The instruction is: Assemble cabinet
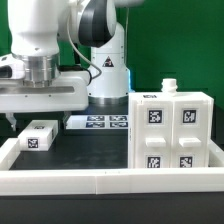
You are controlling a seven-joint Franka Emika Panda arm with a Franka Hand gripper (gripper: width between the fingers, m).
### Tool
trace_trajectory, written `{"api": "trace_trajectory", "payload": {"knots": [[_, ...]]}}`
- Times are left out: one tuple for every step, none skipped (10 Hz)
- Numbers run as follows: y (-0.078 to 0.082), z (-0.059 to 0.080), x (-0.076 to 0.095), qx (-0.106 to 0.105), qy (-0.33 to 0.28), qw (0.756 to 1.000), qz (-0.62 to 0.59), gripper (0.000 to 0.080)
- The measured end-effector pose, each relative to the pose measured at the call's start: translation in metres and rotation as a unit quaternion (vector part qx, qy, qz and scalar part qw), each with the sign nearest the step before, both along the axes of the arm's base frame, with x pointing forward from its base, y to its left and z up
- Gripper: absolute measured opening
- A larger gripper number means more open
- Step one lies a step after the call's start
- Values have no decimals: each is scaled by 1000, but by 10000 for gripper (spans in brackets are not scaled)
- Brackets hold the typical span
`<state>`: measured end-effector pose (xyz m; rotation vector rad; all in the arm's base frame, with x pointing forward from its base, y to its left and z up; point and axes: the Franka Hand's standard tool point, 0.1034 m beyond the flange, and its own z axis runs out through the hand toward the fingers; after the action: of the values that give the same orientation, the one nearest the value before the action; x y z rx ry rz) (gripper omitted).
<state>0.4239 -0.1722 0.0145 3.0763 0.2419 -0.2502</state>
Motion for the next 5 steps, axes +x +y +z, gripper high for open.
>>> {"api": "trace_trajectory", "payload": {"knots": [[-1, -4, -1, -2, -1, 1000, 1, 797], [0, -5, -1, -2, 0, 1000, 2, 797], [1, -4, 0, -2, 0, 1000, 3, 767], [1, -4, 1, -2, 0, 1000, 4, 630], [1, -4, 1, -2, -1, 1000, 4, 559]]}}
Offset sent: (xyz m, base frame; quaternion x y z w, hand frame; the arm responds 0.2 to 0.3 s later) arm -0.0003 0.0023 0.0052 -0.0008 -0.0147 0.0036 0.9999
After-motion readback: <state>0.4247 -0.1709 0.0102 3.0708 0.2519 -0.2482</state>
